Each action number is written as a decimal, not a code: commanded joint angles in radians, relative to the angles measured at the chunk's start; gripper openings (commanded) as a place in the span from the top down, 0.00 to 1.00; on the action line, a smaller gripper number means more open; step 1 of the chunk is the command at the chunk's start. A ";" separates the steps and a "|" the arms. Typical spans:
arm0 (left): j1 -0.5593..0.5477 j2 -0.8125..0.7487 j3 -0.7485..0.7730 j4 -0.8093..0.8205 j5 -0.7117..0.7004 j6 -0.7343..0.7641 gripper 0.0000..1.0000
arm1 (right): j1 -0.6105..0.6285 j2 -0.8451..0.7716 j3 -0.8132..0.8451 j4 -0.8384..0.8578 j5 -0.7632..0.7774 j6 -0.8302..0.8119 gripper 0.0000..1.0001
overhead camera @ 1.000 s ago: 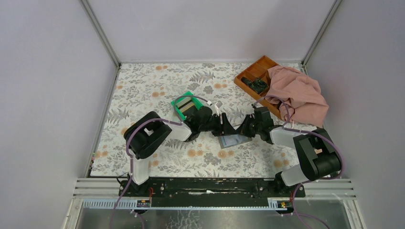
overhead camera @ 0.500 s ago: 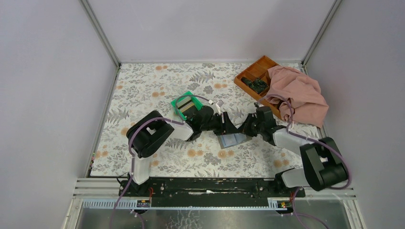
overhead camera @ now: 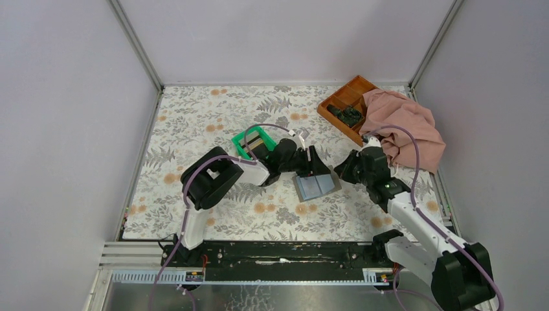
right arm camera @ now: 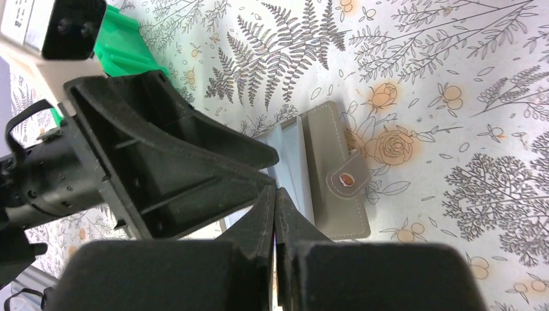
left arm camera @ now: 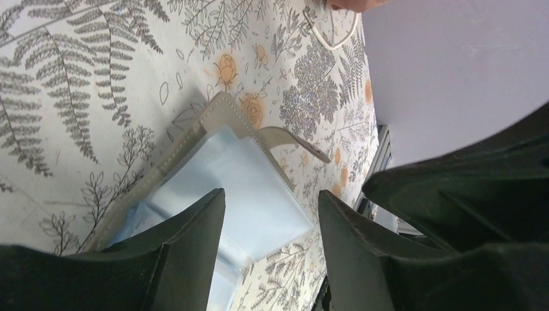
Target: Take the credit cards out of the card holder
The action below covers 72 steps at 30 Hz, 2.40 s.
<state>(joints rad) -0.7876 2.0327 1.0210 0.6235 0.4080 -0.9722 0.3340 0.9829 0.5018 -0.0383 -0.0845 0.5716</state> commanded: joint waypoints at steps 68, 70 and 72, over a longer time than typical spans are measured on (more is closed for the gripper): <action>-0.049 -0.398 -0.353 0.012 -0.226 0.189 0.37 | 0.145 0.182 -0.059 0.127 -0.007 0.069 0.98; -0.045 -0.376 -0.301 -0.051 -0.212 0.221 0.37 | 0.144 0.194 -0.039 0.107 0.002 0.055 0.98; -0.037 -0.353 -0.256 -0.101 -0.199 0.246 0.36 | 0.142 0.213 -0.022 0.094 0.009 0.043 0.98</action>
<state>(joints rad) -0.8360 1.6466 0.6651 0.5411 0.1436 -0.8185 0.4713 1.1866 0.4164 0.1032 -0.1307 0.6579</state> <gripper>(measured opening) 0.633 0.019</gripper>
